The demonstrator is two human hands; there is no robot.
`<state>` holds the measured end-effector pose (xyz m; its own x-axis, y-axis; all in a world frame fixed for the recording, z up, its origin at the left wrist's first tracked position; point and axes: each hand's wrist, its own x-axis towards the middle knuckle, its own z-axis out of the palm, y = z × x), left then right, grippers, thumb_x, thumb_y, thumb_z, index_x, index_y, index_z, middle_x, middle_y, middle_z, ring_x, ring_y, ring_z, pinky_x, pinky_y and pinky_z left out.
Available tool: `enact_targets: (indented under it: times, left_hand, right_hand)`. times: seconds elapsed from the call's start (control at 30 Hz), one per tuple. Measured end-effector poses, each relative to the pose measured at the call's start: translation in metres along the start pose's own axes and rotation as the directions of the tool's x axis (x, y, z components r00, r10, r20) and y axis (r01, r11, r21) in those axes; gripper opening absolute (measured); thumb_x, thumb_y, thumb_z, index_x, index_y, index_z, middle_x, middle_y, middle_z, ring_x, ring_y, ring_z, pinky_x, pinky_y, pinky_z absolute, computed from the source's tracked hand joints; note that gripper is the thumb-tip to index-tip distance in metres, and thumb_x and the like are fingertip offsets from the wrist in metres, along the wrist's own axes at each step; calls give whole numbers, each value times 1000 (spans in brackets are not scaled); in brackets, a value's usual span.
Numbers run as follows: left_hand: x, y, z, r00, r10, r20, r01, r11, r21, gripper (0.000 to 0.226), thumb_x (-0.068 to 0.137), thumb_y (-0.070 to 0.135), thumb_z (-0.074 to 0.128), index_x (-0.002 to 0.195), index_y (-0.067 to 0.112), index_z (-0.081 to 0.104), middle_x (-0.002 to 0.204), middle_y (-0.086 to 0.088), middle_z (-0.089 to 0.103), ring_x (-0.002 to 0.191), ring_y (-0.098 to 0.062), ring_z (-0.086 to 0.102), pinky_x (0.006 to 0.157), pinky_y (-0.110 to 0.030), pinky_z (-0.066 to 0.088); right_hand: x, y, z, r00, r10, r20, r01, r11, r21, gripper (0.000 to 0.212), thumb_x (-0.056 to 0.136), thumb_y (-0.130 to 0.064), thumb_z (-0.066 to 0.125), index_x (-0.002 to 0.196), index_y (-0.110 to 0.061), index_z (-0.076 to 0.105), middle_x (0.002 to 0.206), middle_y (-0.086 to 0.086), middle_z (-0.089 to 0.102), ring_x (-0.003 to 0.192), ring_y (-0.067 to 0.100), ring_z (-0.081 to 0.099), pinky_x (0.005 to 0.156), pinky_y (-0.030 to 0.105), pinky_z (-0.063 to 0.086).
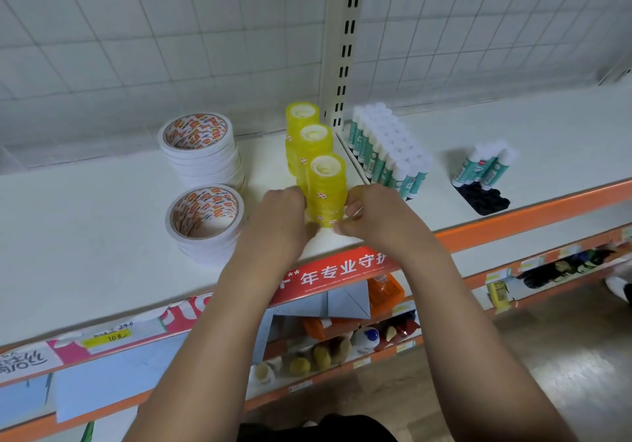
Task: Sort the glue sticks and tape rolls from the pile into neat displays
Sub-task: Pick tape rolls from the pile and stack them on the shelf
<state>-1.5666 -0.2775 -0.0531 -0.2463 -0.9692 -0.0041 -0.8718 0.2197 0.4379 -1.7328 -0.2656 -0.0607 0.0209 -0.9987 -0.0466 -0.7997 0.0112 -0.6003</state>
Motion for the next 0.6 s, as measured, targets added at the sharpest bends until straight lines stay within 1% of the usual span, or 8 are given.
enact_targets:
  times: [0.07, 0.17, 0.27, 0.3, 0.33, 0.4, 0.5, 0.6]
  left_hand:
    - [3, 0, 7, 999, -27, 36, 27, 1000, 4, 28, 85, 26, 67, 105, 7, 64, 102, -13, 67, 98, -32, 61, 84, -41, 50]
    - [9, -2, 11, 999, -52, 6, 52, 998, -19, 24, 86, 24, 65, 102, 7, 66, 101, -14, 67, 95, -33, 62, 83, -43, 51]
    - [14, -4, 13, 998, -63, -10, 62, 997, -39, 23, 87, 23, 64, 102, 6, 67, 101, -16, 67, 95, -34, 63, 83, -44, 52]
    - [16, -5, 14, 998, -62, -14, 62, 997, -39, 23, 88, 23, 64, 102, 6, 67, 102, -16, 67, 95, -34, 62, 83, -44, 52]
    - [19, -6, 15, 998, -61, -20, 60, 998, -34, 22, 88, 23, 63, 102, 6, 66, 102, -16, 67, 95, -35, 62, 82, -43, 52]
    - [24, -8, 16, 998, -59, -35, 58, 998, -18, 21, 89, 23, 61, 101, 6, 66, 101, -16, 66, 93, -35, 61, 79, -42, 51]
    - [30, -10, 16, 998, -53, -41, 52, 998, -17, 21, 89, 23, 61, 99, 4, 65, 100, -17, 65, 93, -35, 60, 77, -41, 50]
    - [33, -12, 17, 997, -61, -48, 60, 998, -22, 19, 90, 21, 60, 99, 5, 64, 100, -17, 65, 93, -34, 60, 76, -40, 49]
  right_hand:
    - [2, -1, 5, 1000, -12, -22, 12, 1000, -4, 24, 76, -19, 79, 94, -6, 69, 94, 8, 69, 86, 20, 64, 67, 31, 48]
    - [6, -1, 9, 999, -17, -43, 17, 1000, 9, 22, 76, -18, 79, 88, -4, 68, 88, 11, 70, 84, 23, 65, 72, 35, 51]
    - [11, -1, 10, 998, -27, -57, 28, 999, 23, 19, 75, -20, 80, 83, -9, 67, 85, 9, 70, 79, 20, 65, 63, 26, 46]
    - [13, -1, 11, 998, -29, -63, 31, 999, 28, 19, 75, -21, 81, 83, -9, 67, 84, 8, 70, 79, 19, 65, 61, 24, 44]
    - [15, -1, 12, 997, -29, -67, 31, 999, 30, 20, 75, -21, 81, 84, -8, 68, 84, 8, 71, 79, 19, 65, 63, 26, 46]
    - [20, -2, 13, 997, -27, -73, 29, 999, 25, 23, 76, -22, 80, 87, -5, 69, 85, 10, 72, 81, 22, 66, 71, 34, 50]
    - [27, -5, 13, 997, -28, -75, 29, 999, 16, 24, 77, -21, 80, 89, -3, 69, 89, 13, 71, 86, 27, 66, 76, 42, 52]
    - [30, -6, 14, 998, -14, -66, 15, 1000, 7, 24, 77, -21, 79, 90, -3, 68, 91, 13, 71, 87, 27, 65, 78, 40, 51]
